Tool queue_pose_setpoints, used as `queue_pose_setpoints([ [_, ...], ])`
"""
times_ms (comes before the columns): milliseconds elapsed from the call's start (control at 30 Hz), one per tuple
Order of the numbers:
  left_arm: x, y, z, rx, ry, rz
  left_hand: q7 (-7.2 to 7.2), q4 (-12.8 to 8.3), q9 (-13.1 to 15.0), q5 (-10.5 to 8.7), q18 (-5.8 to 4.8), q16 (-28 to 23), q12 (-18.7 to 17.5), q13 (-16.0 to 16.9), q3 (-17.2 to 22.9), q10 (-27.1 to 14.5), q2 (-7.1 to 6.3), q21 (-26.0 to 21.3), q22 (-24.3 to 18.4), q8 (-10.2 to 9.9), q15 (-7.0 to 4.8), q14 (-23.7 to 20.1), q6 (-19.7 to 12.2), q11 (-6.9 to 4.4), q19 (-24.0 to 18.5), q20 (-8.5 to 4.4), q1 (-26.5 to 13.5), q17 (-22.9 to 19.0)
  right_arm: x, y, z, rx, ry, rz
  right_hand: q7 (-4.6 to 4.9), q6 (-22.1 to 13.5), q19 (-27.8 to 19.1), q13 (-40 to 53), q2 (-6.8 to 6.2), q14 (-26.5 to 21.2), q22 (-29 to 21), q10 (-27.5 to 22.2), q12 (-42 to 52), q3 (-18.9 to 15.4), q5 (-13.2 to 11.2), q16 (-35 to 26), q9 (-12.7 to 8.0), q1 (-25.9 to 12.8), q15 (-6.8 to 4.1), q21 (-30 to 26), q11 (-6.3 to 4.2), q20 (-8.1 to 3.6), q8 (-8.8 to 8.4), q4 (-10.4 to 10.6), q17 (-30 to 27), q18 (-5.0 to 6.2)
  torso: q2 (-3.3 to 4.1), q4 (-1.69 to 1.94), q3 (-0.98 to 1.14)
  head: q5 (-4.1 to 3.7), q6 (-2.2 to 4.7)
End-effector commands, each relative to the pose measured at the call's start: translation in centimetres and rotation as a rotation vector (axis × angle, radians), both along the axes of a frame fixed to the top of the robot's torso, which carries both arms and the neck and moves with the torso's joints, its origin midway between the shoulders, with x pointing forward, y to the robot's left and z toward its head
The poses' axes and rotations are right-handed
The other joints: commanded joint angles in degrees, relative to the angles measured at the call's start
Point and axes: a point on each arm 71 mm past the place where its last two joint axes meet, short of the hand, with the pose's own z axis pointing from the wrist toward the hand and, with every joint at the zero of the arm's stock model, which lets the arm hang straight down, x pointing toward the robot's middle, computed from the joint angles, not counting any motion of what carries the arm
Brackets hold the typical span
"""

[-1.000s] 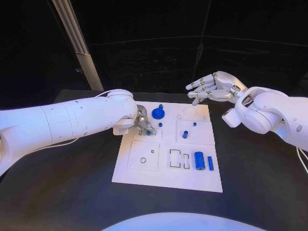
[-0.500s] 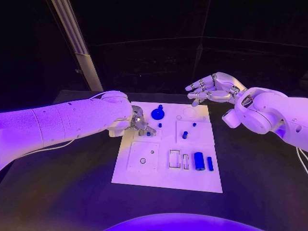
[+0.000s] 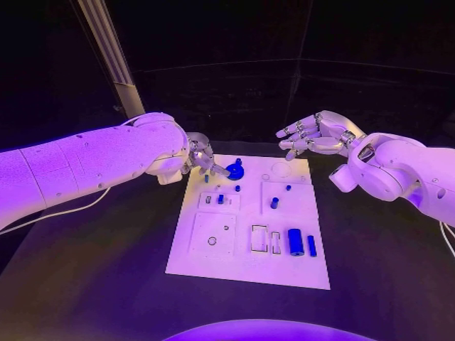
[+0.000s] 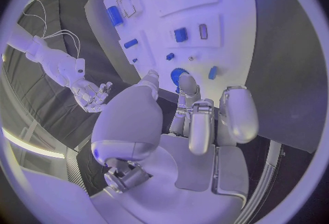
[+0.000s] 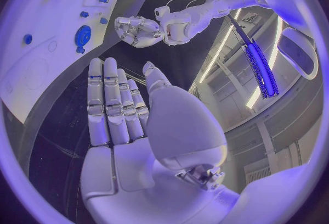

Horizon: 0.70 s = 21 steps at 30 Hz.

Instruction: Assemble the parts on the task board

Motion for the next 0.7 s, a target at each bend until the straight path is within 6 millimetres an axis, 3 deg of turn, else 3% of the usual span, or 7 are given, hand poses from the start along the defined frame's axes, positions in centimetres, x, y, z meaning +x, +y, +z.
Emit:
queue_pose_setpoints([
  [33,0.7,0.3,0.1,0.025,0.051,-0.032,0.03,0.22,-0.17,0.34,1.12,0.18,0.22,0.07,0.48,0.28,0.12,-0.21,-0.01,-0.13,0.42,5.95,0.37,0.06,0.02,0.40,0.53,15.09,0.1,0.2,0.1,0.008,0.000,0.013,0.18,-0.17,0.15,-0.09,0.04,-0.08,-0.05,-0.30,0.06,0.19,0.18,-0.19,-0.04,-0.56,0.46,-0.30,0.10,0.26,0.01,0.24,-0.07,0.64,-0.04,-0.10,0.05,0.17,0.16],
  [433,3.5,1.6,-1.5,0.171,0.086,0.001,-0.04,1.42,-0.83,0.12,1.10,0.18,0.84,0.27,0.39,0.62,1.10,-0.20,0.13,-0.16,0.41,5.95,0.99,0.02,0.10,0.43,0.13,15.09,0.2,1.0,0.1,0.017,-0.009,0.024,0.18,-0.16,0.15,-0.09,0.19,-0.09,-0.09,-0.33,0.09,0.30,0.23,-0.21,-0.03,-0.55,0.47,-0.39,0.11,0.28,0.04,0.26,-0.11,0.66,0.24,-0.34,-0.22,0.99,0.11],
  [567,4.0,1.8,-2.1,0.194,0.090,0.015,-0.14,1.47,-1.11,0.07,1.05,0.18,1.36,0.65,-0.31,1.05,1.37,-0.01,0.45,-0.07,0.35,5.95,1.43,-0.06,0.26,0.40,-0.56,15.09,0.2,1.1,0.1,0.018,-0.011,0.025,0.18,-0.16,0.15,-0.09,0.19,-0.09,-0.09,-0.33,0.09,0.30,0.23,-0.21,-0.03,-0.55,0.47,-0.39,0.11,0.28,0.04,0.26,-0.11,0.66,0.23,-0.37,-0.14,1.04,-0.04],
  [700,4.3,1.9,-2.6,0.205,0.094,0.021,-0.23,1.47,-1.34,0.01,1.03,0.18,1.63,0.75,-1.04,1.26,1.56,0.04,0.56,-0.04,0.29,5.95,1.70,-0.13,0.33,0.35,-1.15,15.09,0.3,1.2,0.1,0.019,-0.012,0.027,0.18,-0.18,0.16,-0.09,0.26,-0.09,-0.11,-0.35,0.11,0.38,0.26,-0.21,-0.03,-0.49,0.46,-0.43,0.09,0.29,0.04,0.24,-0.13,0.67,0.28,-0.41,-0.18,1.01,0.00],
])
